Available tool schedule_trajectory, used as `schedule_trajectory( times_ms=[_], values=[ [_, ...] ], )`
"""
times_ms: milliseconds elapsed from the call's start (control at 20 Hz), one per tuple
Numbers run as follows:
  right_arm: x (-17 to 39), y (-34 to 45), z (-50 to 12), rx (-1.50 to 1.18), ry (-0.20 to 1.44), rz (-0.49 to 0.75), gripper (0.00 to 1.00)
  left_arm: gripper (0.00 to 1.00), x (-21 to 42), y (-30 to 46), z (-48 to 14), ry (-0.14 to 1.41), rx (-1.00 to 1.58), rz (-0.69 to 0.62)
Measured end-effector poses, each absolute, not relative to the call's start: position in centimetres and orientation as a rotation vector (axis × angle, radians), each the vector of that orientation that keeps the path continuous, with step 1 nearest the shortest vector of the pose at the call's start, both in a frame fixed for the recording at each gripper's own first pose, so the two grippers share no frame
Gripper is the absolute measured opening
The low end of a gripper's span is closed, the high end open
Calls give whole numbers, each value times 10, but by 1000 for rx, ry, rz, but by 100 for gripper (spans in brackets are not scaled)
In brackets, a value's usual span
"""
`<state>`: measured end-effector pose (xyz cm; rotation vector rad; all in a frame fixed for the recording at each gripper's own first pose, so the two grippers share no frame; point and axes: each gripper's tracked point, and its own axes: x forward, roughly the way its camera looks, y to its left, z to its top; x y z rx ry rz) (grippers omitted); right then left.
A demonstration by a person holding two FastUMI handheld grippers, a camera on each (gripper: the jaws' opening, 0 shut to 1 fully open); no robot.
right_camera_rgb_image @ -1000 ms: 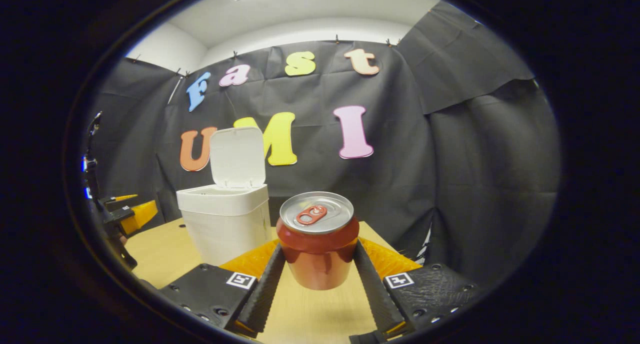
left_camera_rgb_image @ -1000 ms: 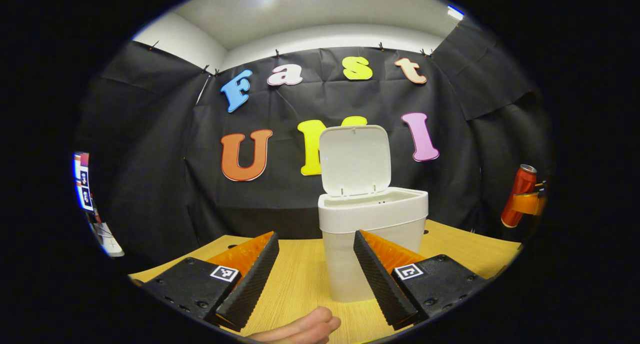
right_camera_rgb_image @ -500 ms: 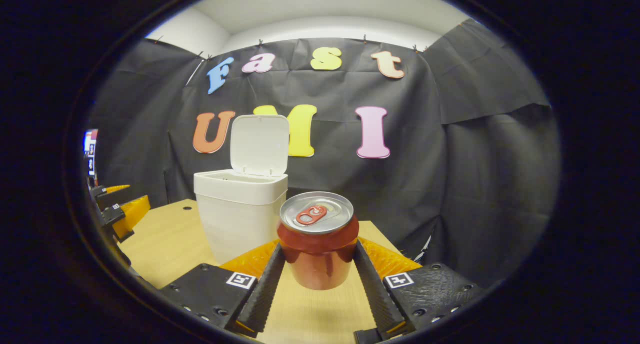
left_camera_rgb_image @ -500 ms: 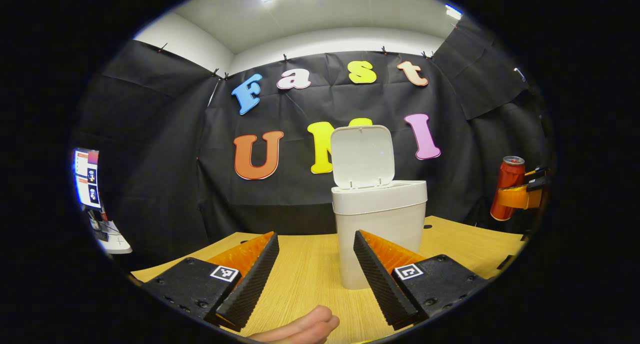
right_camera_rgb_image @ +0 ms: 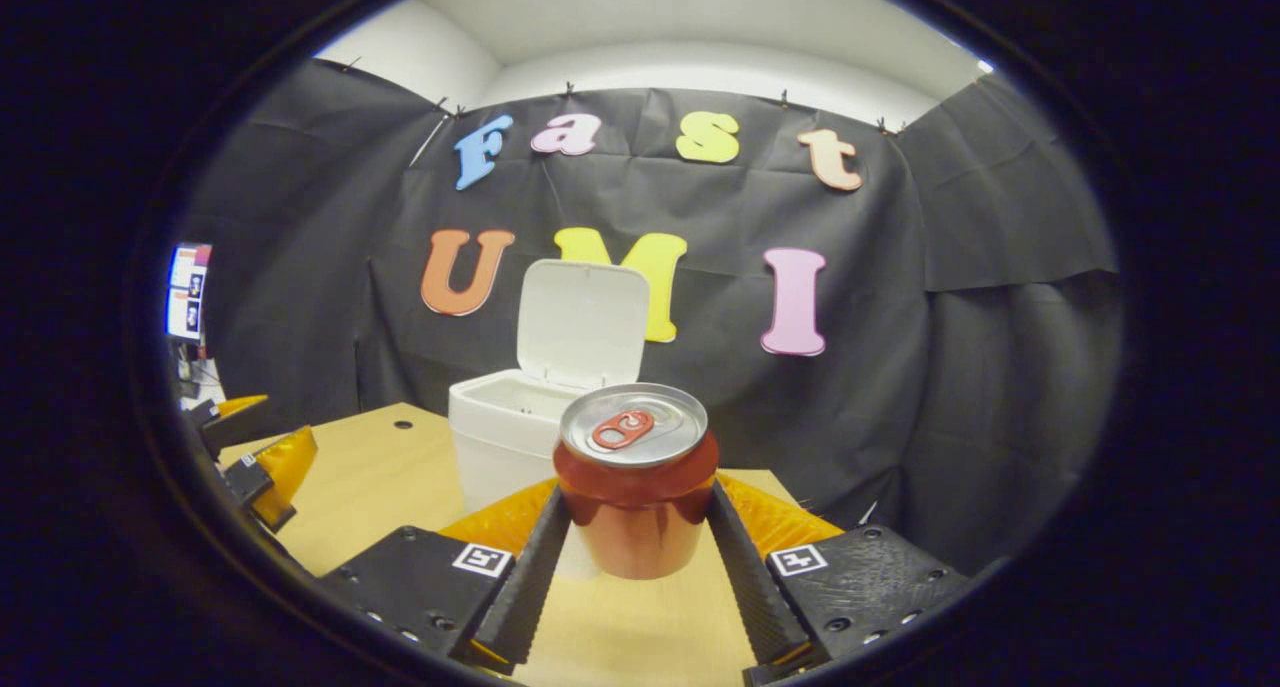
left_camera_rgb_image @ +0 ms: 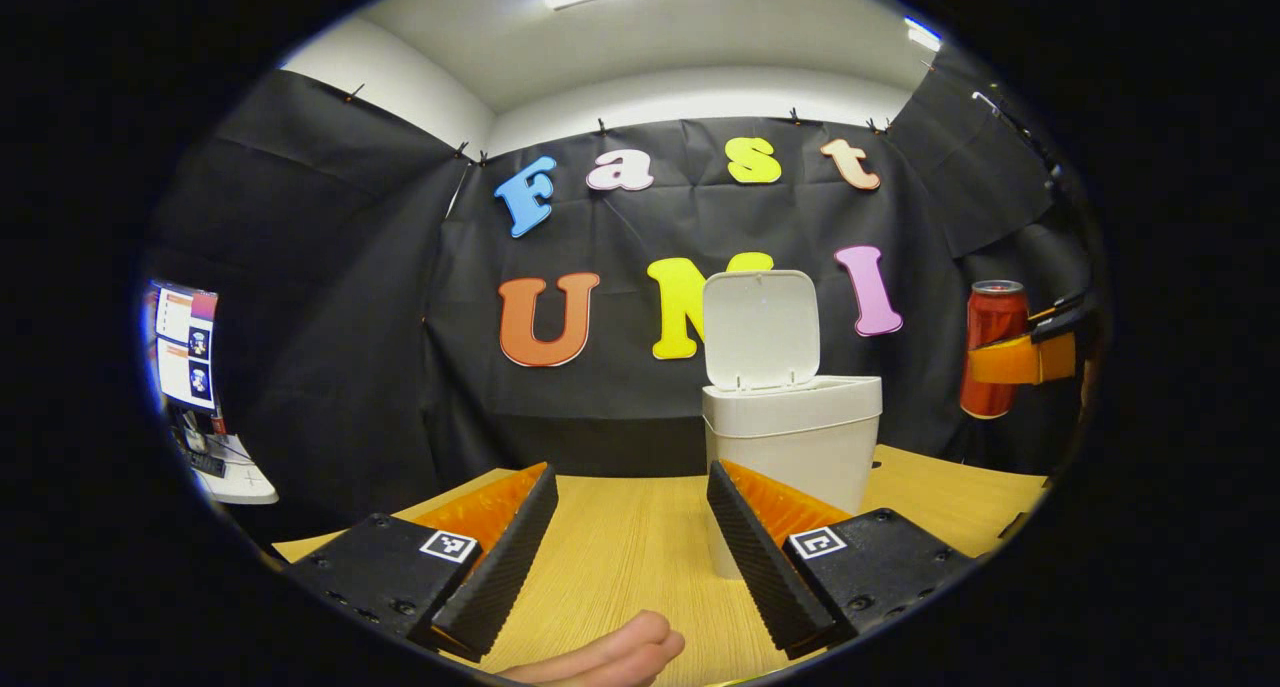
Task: Press the lid of the desktop garbage bin to open it, pick up the crumpled paper on the desktop and throw it into the bin, then pick up the pop can on the desktop and drop it into the bin, and finally close the garbage bin lid.
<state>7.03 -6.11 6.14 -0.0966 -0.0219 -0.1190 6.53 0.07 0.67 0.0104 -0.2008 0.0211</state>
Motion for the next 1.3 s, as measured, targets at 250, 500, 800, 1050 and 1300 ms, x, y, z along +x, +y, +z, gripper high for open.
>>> schedule_trajectory(
  times_ms=[250,500,800,1050,1300],
  values=[
    [83,-36,98,-154,-40,-133,78,97,70,13,2,-183,-1,38],
    [105,-2,136,-149,-54,-49,77,97,76,18,-7,-152,9,47],
    [144,23,163,-153,-6,10,76,97,81,24,-13,-126,-29,37],
    [196,35,176,-64,52,48,76,97,85,27,-17,-117,-42,31],
    [254,26,166,-30,133,0,73,97,86,25,-18,-113,-58,5]
  ],
)
